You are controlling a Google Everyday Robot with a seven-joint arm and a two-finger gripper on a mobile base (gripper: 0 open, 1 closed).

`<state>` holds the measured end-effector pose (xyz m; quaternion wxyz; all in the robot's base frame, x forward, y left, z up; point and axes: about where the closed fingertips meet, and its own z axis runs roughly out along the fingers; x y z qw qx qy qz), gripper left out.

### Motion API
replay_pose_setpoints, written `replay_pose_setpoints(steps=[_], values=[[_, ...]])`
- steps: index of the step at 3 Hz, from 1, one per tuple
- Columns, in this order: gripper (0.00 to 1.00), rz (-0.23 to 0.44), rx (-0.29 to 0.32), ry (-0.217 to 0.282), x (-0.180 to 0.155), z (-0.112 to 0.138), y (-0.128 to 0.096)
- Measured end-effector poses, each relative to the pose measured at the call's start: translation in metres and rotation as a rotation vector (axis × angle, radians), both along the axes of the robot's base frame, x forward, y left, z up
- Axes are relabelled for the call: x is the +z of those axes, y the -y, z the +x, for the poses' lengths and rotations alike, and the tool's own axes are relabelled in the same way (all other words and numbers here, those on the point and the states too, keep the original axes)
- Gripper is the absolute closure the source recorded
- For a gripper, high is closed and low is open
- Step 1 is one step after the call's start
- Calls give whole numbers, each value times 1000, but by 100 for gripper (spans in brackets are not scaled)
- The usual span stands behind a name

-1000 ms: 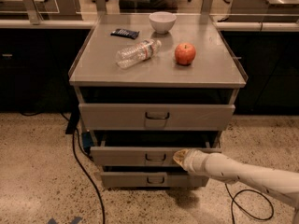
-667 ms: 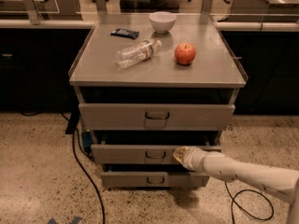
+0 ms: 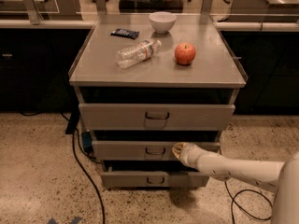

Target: Close middle drawer

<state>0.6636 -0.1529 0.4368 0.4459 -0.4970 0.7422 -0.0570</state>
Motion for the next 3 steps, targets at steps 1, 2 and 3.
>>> replay_pose_setpoints(steps=[1, 2, 3], values=[[100, 0, 0, 0, 0, 0, 0], [86, 0, 0, 0, 0, 0, 0], [63, 0, 0, 0, 0, 0, 0]])
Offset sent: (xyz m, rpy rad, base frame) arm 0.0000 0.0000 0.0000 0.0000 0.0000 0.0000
